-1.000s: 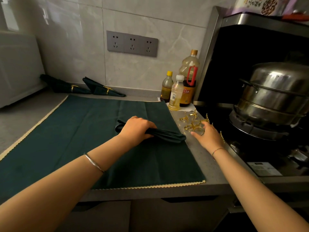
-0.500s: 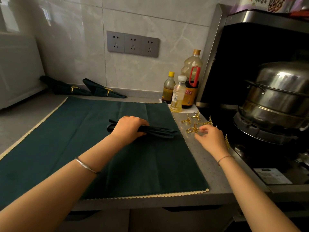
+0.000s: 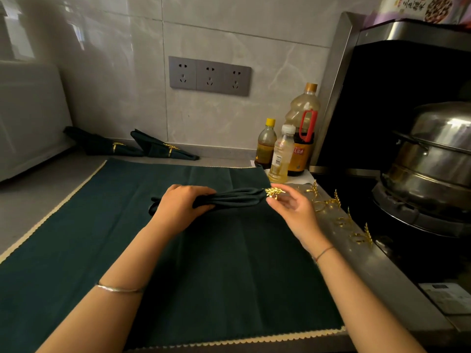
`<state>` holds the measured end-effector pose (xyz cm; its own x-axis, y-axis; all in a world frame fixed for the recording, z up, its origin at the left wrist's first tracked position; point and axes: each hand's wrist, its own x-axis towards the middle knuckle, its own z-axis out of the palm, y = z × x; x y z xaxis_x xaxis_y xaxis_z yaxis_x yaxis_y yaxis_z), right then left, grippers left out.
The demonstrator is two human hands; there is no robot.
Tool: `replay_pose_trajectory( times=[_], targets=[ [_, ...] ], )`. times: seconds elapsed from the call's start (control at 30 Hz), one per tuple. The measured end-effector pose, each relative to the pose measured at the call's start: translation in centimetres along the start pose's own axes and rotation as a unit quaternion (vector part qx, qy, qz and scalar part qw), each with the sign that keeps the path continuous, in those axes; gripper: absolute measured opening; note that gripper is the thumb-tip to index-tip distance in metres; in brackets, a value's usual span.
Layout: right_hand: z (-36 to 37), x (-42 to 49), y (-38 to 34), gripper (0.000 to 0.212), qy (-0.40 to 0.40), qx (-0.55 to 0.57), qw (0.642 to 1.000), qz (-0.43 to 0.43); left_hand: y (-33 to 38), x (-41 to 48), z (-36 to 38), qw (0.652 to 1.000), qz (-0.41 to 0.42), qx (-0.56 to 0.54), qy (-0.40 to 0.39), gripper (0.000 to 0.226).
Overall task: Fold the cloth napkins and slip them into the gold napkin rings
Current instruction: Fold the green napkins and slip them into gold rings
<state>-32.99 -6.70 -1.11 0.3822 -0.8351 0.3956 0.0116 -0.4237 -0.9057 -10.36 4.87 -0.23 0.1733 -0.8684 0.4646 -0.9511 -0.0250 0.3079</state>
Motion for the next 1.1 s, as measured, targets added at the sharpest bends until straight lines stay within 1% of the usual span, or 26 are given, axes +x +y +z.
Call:
replay_pose_trajectory(
  times=[0.1,0.2,0.3,0.37,0.5,0.57,0.67,0.8,0.83,0.9,0.97,1.03,1.1],
  targets=[
    [0.1,0.0,-0.1,0.035,-0.002,0.061,0.998,0.002,-0.4,0.3,-0.2,1.0,0.009,0.002,-0.004,0.033],
    [0.0,0.0,-0.2,0.036,-0.018,0.058,0.998,-0.007,-0.4,0.4,-0.1,1.0,0.02,0.011,-0.008,0.032],
    [0.1,-0.2,-0.1,0.039,-0.063,-0.003,0.998,-0.021,-0.4,0.4,0.2,1.0,0.028,0.013,-0.007,0.032],
    [0.4,-0.5,0.2,0.038,-0.09,-0.097,0.99,-0.041,-0.5,0.2,0.2,0.999,0.031,0.027,-0.017,0.034],
    [1.0,-1.2,0.6,0.038,-0.097,-0.273,0.952,-0.102,0.5,-0.2,0.4,0.994,0.066,0.07,-0.048,0.036],
    [1.6,-1.5,0.4,0.039,-0.097,-0.326,0.93,-0.141,1.4,-0.4,0.7,0.991,0.089,0.084,-0.055,0.035],
    [2.4,-1.7,0.4,0.042,-0.094,-0.352,0.906,-0.215,2.1,-0.5,1.1,0.99,0.097,0.092,-0.052,0.036],
    [2.0,-1.6,0.4,0.049,-0.082,-0.376,0.895,-0.224,1.6,-0.5,0.9,0.993,0.067,0.087,-0.038,0.036],
    [1.9,-1.6,0.4,0.048,-0.08,-0.387,0.891,-0.226,1.5,-0.5,0.9,0.994,0.062,0.087,-0.036,0.036],
    [1.9,-1.5,0.4,0.037,-0.069,-0.396,0.885,-0.235,1.5,-0.5,1.0,0.994,0.057,0.088,-0.035,0.038],
    [2.1,-1.4,0.5,0.026,-0.059,-0.395,0.884,-0.244,1.7,-0.7,1.1,0.992,0.067,0.101,-0.045,0.05],
    [2.2,-1.4,0.7,0.022,-0.054,-0.393,0.882,-0.253,2.3,-0.8,1.3,0.989,0.088,0.104,-0.055,0.064],
    [2.3,-1.3,0.7,0.023,-0.052,-0.391,0.881,-0.261,2.9,-0.7,1.5,0.988,0.109,0.099,-0.054,0.068]
  ],
)
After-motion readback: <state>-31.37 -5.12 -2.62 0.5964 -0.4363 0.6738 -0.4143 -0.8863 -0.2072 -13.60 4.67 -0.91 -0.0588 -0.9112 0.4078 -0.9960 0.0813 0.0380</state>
